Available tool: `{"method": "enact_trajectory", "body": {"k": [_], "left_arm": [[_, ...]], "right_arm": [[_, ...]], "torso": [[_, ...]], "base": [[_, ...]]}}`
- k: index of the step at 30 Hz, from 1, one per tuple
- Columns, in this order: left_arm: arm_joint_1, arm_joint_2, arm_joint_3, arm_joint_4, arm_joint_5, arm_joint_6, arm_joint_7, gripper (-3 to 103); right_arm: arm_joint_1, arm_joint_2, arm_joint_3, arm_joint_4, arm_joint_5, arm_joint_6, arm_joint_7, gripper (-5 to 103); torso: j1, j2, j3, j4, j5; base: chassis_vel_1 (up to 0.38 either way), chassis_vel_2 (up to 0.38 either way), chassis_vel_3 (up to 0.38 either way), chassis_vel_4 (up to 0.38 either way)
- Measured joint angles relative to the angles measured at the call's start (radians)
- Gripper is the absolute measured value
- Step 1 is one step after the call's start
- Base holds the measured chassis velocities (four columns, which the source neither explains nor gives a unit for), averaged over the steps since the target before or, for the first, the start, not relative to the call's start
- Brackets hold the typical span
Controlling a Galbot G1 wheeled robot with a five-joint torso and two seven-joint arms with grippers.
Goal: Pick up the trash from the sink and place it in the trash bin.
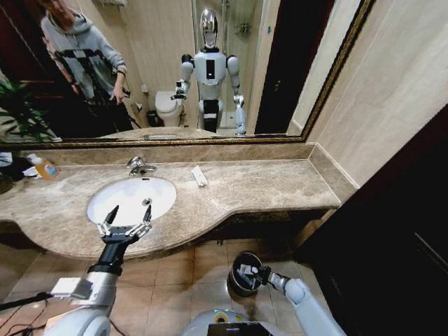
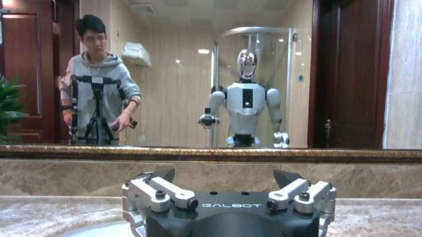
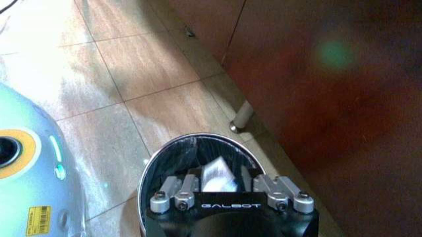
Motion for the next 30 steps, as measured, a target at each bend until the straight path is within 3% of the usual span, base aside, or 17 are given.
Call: {"method": "enact_trajectory", "body": {"k": [1,3,4,6,10,16,24,28,30], "left_arm": [[0.000,0.000,0.000,0.000,0.000,0.000,0.000,100],[0.000,0.000,0.000,0.000,0.000,0.000,0.000,100],[0.000,0.000,0.000,0.000,0.000,0.000,0.000,100],[0.000,0.000,0.000,0.000,0.000,0.000,0.000,100],[0.000,0.000,0.000,0.000,0.000,0.000,0.000,100],[0.000,0.000,0.000,0.000,0.000,0.000,0.000,100],[0.000,0.000,0.000,0.000,0.000,0.000,0.000,100],[0.000,0.000,0.000,0.000,0.000,0.000,0.000,100],[0.000,0.000,0.000,0.000,0.000,0.000,0.000,100]], "right_arm": [[0.000,0.000,0.000,0.000,0.000,0.000,0.000,41],[-0.001,-0.001,0.000,0.001,0.003,-0.002,0.000,51],[-0.002,-0.002,0.001,0.001,0.004,-0.003,0.000,51],[-0.007,-0.006,0.004,0.005,0.005,-0.004,0.000,62],[-0.012,-0.010,0.006,0.011,0.007,-0.003,0.000,73],[-0.034,-0.018,0.015,0.039,0.012,-0.004,-0.002,98],[-0.057,-0.048,0.040,0.112,0.056,-0.017,-0.021,100],[-0.087,-0.075,0.071,0.182,0.126,-0.006,-0.036,100],[-0.117,-0.088,0.107,0.244,0.226,0.008,-0.050,100]], "torso": [[0.000,0.000,0.000,0.0000,0.0000],[0.000,0.000,0.000,0.0000,0.0000],[0.000,0.000,0.000,0.0000,0.0000],[0.000,0.000,0.000,0.0000,0.0001],[0.000,0.000,0.000,0.0000,0.0000],[0.000,0.000,0.000,0.0000,0.0002],[0.000,0.000,0.000,0.0000,0.0001],[0.000,0.000,0.000,0.0000,0.0003],[0.000,0.000,0.000,0.0000,0.0003]], "base": [[0.000,0.000,0.000,0.000],[0.000,0.000,0.000,0.000],[0.000,0.000,0.000,0.000],[0.000,0.000,0.000,0.000],[0.000,0.000,0.000,0.000],[0.000,0.000,0.000,0.000],[0.000,0.000,0.000,0.000],[0.000,0.000,0.000,0.000],[0.000,0.000,0.000,0.000]]}}
